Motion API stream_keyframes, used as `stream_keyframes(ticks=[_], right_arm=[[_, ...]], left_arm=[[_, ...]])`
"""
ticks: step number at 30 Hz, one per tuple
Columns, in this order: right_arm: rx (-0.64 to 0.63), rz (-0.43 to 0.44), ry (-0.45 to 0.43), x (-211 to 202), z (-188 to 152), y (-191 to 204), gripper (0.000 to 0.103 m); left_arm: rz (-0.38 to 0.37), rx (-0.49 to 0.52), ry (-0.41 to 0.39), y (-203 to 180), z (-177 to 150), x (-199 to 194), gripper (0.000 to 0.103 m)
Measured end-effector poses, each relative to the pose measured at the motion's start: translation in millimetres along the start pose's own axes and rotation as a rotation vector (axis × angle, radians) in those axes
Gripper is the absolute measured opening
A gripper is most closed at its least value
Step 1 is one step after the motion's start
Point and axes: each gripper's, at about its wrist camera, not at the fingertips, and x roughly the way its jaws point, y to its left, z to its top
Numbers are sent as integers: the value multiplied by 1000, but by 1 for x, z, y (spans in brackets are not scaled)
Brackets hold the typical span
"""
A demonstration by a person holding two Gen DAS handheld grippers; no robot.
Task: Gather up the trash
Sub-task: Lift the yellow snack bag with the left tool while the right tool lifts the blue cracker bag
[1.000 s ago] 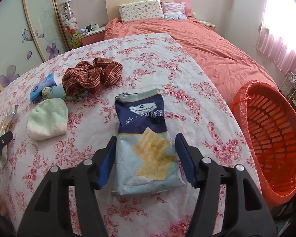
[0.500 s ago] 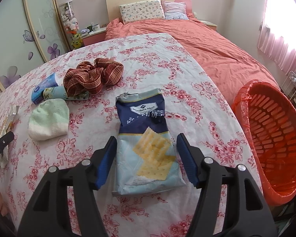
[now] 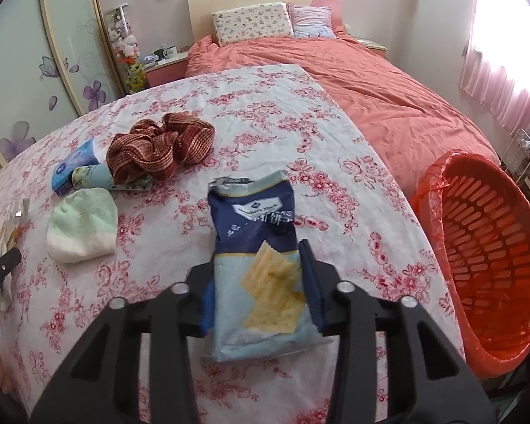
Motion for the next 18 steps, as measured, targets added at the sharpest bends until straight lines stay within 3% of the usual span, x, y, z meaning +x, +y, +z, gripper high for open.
stream_keyframes(ticks=[4, 12, 18], right_arm=[[18, 21, -24, -12, -2, -6, 36], [33, 64, -119, -62, 5, -15, 36], [45, 68, -211, -105, 7, -30, 36]], left_arm=[[-25, -4, 8, -1, 1, -4, 27], [-55, 2, -13, -14, 4, -22, 27], [-110, 34, -46, -45, 11, -49, 27]])
